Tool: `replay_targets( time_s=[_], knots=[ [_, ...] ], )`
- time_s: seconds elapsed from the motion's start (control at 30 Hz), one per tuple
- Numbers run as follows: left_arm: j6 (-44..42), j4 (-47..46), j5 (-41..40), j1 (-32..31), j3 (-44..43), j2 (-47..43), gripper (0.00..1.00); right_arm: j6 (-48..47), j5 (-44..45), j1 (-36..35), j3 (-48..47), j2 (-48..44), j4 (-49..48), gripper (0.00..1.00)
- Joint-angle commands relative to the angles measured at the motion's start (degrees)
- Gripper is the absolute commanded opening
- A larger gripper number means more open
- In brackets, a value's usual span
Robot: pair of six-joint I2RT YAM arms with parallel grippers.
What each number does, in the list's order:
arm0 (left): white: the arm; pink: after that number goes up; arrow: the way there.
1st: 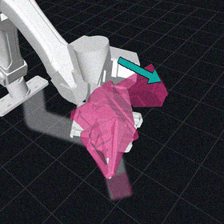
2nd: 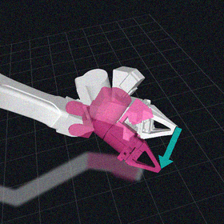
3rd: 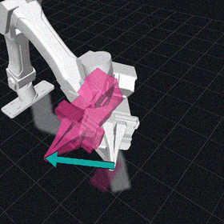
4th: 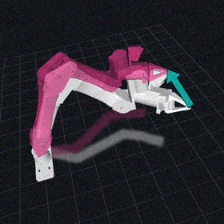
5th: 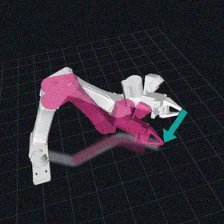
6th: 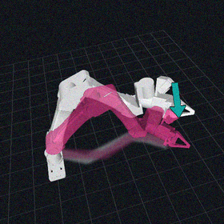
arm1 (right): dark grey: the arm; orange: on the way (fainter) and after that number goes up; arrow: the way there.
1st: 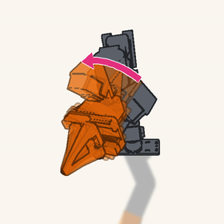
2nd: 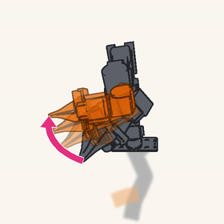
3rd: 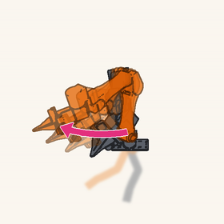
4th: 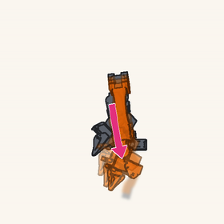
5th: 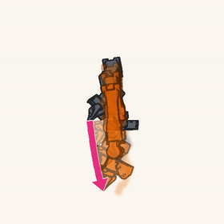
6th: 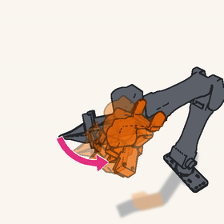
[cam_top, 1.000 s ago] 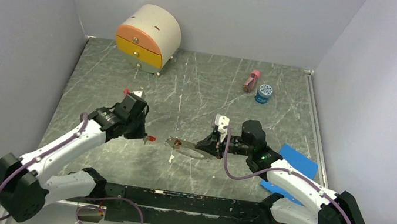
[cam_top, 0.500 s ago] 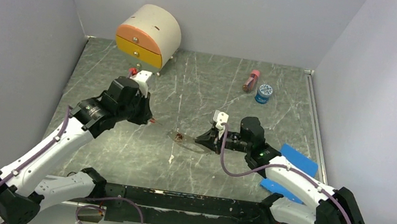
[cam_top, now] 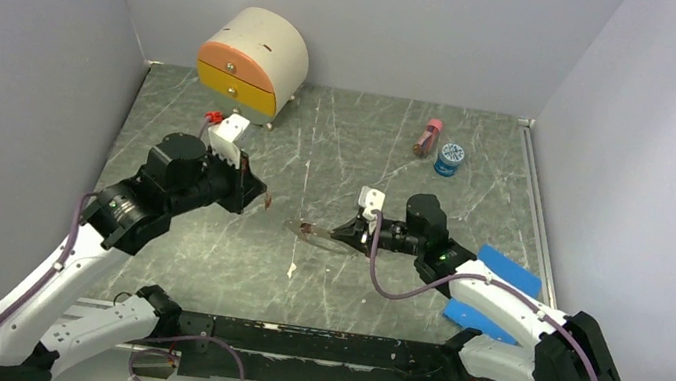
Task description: Put the keys on the keyring
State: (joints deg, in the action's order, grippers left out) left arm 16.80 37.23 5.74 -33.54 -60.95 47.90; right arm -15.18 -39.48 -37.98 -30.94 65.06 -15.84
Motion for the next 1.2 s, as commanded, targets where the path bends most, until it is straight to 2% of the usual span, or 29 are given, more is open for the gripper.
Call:
replay_targets(
  time_s=[0.0, 0.1, 0.23, 0.43, 0.57, 0.87, 1.17],
  knots=[
    [-4.1, -8.9, 5.5, -0.6, 1.4, 2.3, 0.03, -2.5, -4.0, -0.2, -4.4, 0.6, 0.0, 0.00],
    [-5.9, -14.4, 8.3, -2.1, 2.1, 4.2, 0.03, -2.2, -4.2, -0.6, -4.4, 0.9, 0.4, 0.00],
    [-10.2, -20.5, 5.6, -7.2, 4.0, 6.9, 0.03, -1.3, -5.5, -0.8, -4.0, 1.4, -0.8, 0.00],
    [-25.3, -29.4, 2.4, -18.1, 8.6, 11.4, 0.02, 0.3, -9.2, -1.5, -4.7, 2.8, -2.0, 0.00],
    [-32.1, -35.1, -1.8, -23.9, 12.0, 12.8, 0.03, 1.7, -10.0, -1.7, -4.1, 3.2, -3.4, 0.00],
    [-38.1, -36.8, -10.8, -28.5, 14.8, 13.1, 0.03, 4.5, -12.0, -1.8, -3.0, 2.9, -7.5, 0.00],
    [-36.0, -36.8, -19.3, -29.1, 16.6, 7.7, 0.02, 5.0, -13.7, -1.8, -2.9, 3.7, -7.7, 0.00]
  ],
)
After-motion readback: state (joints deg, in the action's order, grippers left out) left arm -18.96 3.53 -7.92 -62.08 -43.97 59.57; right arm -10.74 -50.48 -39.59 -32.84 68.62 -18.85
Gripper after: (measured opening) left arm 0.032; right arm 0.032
